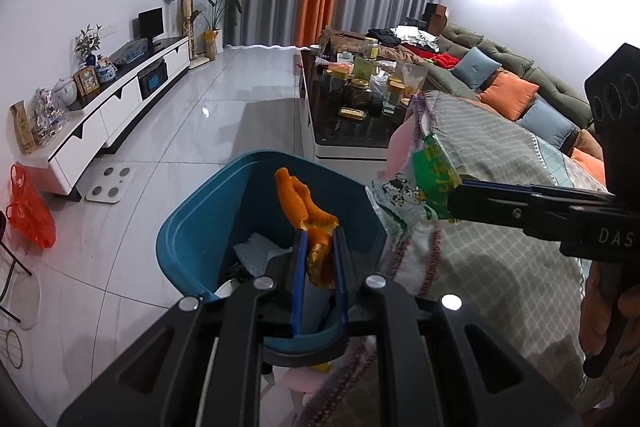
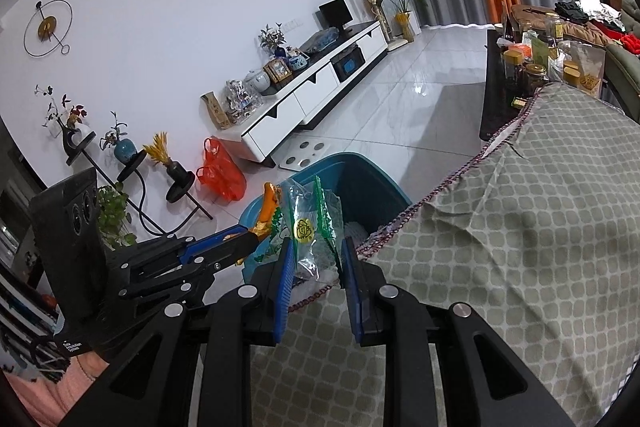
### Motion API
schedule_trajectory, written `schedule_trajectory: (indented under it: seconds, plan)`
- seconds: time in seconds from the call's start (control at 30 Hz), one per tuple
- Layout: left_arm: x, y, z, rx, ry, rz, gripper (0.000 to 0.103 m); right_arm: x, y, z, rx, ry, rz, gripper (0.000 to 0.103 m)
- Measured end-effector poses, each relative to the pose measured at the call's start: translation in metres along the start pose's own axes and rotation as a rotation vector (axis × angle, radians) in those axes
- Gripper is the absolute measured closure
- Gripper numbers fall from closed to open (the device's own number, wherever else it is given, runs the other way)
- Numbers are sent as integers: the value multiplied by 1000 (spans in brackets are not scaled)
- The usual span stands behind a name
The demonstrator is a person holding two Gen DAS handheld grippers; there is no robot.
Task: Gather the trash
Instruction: 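Lower both tools into the teal bin and open them to release the trash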
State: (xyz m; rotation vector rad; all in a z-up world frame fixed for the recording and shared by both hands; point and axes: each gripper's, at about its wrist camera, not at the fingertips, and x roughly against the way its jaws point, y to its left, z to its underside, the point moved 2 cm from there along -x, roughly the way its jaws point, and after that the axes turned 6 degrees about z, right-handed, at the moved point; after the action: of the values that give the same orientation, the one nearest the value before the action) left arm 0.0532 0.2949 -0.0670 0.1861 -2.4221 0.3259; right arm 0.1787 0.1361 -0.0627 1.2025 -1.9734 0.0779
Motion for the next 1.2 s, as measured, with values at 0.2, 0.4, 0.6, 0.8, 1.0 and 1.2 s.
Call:
schedule_trajectory:
  seconds: [0.2, 0.4, 0.6, 0.8, 1.0, 1.2]
  plan:
    - [-5, 5, -1, 11, 6, -10, 89, -10, 2, -3, 7, 14, 7, 79]
    - [-9, 5, -1, 21, 9, -17, 89, -19, 4, -7, 15, 25, 14, 79]
    - [-12, 6, -3, 29, 16, -25, 89, -27, 6, -10, 23, 39, 28, 79]
    - [-16, 12, -5, 37, 18, -34, 89, -36, 5, -13, 26, 60, 39, 79]
    - [-24, 18, -7, 56, 35, -32, 89, -49, 9, -16, 37, 81, 60, 78]
    - [-38, 33, -7, 92, 71, -5, 88, -60, 13, -16, 46, 107, 74, 76]
